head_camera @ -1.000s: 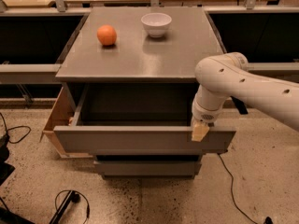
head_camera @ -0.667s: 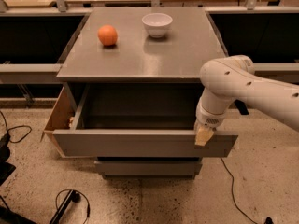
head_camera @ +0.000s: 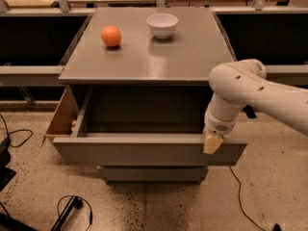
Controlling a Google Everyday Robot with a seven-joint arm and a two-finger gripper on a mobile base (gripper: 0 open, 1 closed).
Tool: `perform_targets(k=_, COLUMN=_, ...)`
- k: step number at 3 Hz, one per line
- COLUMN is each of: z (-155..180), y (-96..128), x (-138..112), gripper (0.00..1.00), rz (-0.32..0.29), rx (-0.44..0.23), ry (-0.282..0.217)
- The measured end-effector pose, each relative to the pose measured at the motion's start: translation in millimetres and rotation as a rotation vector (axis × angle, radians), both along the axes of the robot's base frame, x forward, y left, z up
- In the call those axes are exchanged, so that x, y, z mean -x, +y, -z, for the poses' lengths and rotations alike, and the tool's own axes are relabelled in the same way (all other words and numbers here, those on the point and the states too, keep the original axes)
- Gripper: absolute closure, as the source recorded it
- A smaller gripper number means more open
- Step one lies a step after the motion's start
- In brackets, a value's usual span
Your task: Open top drawer
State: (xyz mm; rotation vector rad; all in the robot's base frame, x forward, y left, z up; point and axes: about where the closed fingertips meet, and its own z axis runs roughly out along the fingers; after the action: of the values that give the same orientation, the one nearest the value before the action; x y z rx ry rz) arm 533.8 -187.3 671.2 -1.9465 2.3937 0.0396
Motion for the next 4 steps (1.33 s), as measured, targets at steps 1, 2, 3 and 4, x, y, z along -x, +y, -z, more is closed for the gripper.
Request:
perform_targets(k=1, z=0.0, y=0.3, x=0.0, gripper=0.83, rz=0.0, rx=0.0, ry=0.0)
perform_targets(k=2, z=0.0, y=0.3, x=0.0, gripper=0.6, rz=0.0, rx=0.0, ry=0.0)
perform_targets(k=3, z=0.1, y=0.3, x=0.0, gripper=0.37, rz=0.0, rx=0.0, ry=0.0)
perform_targets(k=4, z=0.1, y=0.3, x=0.1, gripper=0.13, rz=0.0, rx=0.0, ry=0.0)
